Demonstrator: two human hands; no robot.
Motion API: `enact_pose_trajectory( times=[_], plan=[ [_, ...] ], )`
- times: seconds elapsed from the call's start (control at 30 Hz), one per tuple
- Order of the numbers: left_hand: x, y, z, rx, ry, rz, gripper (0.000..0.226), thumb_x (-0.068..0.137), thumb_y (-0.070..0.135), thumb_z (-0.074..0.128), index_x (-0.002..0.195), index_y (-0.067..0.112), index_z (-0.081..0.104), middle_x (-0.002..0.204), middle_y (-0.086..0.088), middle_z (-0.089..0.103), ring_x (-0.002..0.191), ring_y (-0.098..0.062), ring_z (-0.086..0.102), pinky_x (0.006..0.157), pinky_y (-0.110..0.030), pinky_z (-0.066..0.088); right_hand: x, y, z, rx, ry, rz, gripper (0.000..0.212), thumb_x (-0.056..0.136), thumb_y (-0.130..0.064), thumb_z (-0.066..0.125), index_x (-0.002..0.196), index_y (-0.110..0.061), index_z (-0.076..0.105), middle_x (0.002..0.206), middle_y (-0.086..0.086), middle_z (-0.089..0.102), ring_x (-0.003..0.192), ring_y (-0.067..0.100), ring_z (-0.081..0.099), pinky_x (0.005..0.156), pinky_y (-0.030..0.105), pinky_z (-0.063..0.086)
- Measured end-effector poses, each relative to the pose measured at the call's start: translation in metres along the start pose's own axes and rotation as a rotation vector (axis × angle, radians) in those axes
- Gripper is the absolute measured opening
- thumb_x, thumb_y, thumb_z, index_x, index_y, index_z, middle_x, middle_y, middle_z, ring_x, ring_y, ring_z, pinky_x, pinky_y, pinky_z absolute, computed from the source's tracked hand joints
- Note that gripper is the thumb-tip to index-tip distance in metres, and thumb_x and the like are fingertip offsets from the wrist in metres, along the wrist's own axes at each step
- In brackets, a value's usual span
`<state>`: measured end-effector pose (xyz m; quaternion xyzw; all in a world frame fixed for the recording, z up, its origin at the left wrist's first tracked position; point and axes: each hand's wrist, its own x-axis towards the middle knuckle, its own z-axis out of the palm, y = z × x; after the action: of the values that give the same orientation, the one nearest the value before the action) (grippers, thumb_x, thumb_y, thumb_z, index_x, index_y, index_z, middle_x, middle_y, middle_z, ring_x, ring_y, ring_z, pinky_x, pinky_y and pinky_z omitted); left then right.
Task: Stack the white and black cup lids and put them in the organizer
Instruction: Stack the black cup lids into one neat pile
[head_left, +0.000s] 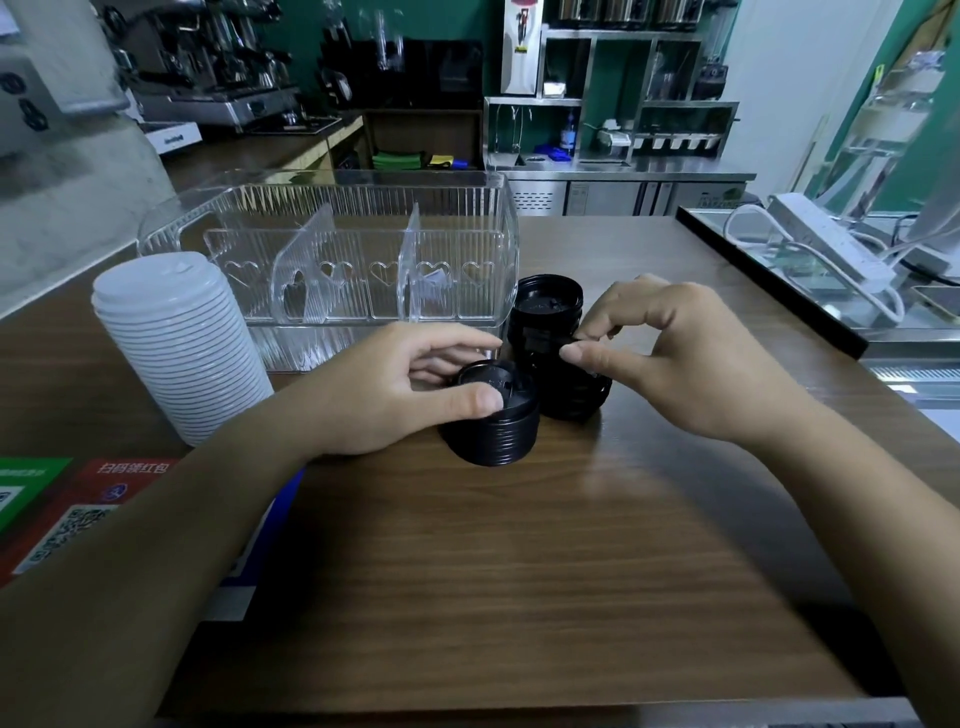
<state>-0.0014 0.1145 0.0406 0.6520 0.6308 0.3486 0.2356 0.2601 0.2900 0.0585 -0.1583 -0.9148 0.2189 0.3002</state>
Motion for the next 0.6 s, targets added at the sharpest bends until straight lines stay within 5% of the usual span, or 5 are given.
enact_pose_trajectory(
  times=[0.17,0.37,0.6],
  plan=[
    [0.000,0.006,0.004,-0.017,0.215,0.120,0.070,0.099,0.045,0.086,0.162,0.026,0.061,0.145,0.010,0.077,0.131,-0.007,0.076,0.117,-0.040,0.060,0.001,-0.009,-0.003,0.287,0.083,0.048,0.019,0.102,-0.031,0.078,0.087,-0.019,0.079,0.079,0.003,0.073,0.070,0.014,0.058,0.068,0.025,0.045],
    [-0.001,0.019,0.012,-0.088,0.270,0.232,0.092,0.088,0.030,0.097,0.168,0.027,0.051,0.161,0.008,0.065,0.138,-0.014,0.073,0.121,-0.043,0.057,0.003,-0.020,0.008,0.709,0.038,0.123,0.028,0.107,-0.026,0.068,0.085,-0.008,0.071,0.076,0.017,0.069,0.076,0.030,0.056,0.078,0.042,0.044],
    [0.001,0.019,0.016,-0.170,0.273,0.239,0.104,0.074,0.031,0.105,0.162,0.027,0.048,0.157,0.004,0.067,0.132,-0.022,0.076,0.108,-0.042,0.062,0.002,-0.029,0.018,0.805,-0.040,0.122,0.026,0.099,-0.016,0.074,0.118,0.002,0.071,0.086,0.017,0.078,0.079,0.022,0.073,0.075,0.029,0.055]
  ],
)
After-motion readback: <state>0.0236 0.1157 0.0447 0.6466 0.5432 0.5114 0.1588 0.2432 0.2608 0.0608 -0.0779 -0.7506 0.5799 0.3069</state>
